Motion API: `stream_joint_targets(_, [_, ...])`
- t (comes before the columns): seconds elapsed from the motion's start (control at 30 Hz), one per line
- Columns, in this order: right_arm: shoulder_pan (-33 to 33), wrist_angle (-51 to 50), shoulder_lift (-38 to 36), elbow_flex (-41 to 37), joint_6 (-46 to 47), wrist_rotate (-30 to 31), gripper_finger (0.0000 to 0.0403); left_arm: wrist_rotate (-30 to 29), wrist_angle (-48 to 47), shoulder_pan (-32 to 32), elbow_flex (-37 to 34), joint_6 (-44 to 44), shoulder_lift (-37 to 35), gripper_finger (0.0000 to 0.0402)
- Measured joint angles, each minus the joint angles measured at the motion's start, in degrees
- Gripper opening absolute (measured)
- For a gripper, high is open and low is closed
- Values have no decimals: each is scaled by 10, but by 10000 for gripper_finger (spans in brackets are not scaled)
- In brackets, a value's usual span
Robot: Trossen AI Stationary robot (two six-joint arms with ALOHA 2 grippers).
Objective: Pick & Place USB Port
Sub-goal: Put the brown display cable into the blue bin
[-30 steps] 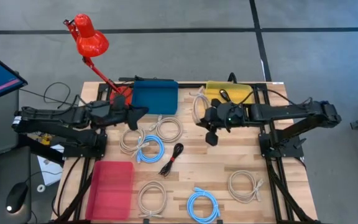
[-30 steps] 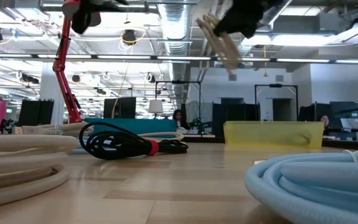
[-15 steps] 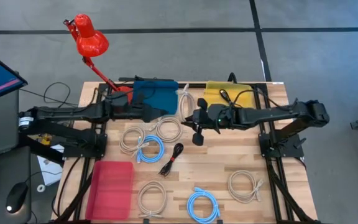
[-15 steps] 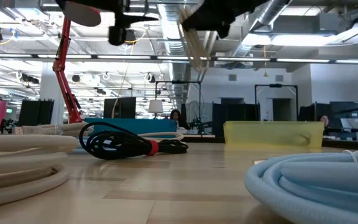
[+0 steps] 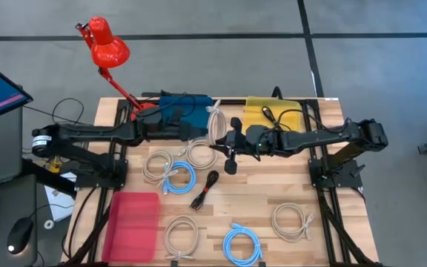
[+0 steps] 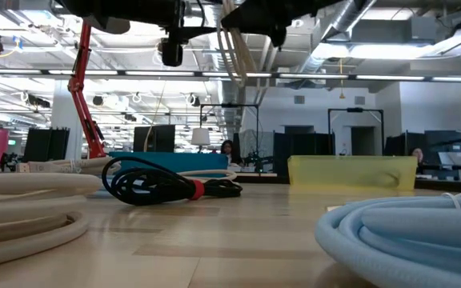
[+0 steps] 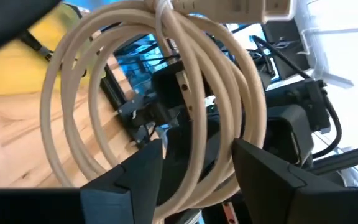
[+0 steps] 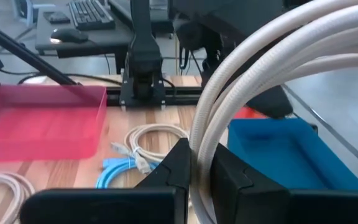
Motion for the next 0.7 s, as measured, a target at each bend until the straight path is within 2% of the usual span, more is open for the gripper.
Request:
stream_joint_targets(0.23, [-4,14,0,0,5,0,25,3,30,0,0,5,7,181])
stream_joint_targets(0.37, [-7,19,0,0,4,0,25,3,37,0,0,8,7,161])
stream_joint_targets(0.47, [-10,18,0,0,5,0,25,1,38,0,0,25,7,129])
stream_joint_targets(0.7, [-11,15,0,0,5,0,25,4,46,0,0,55,7,21])
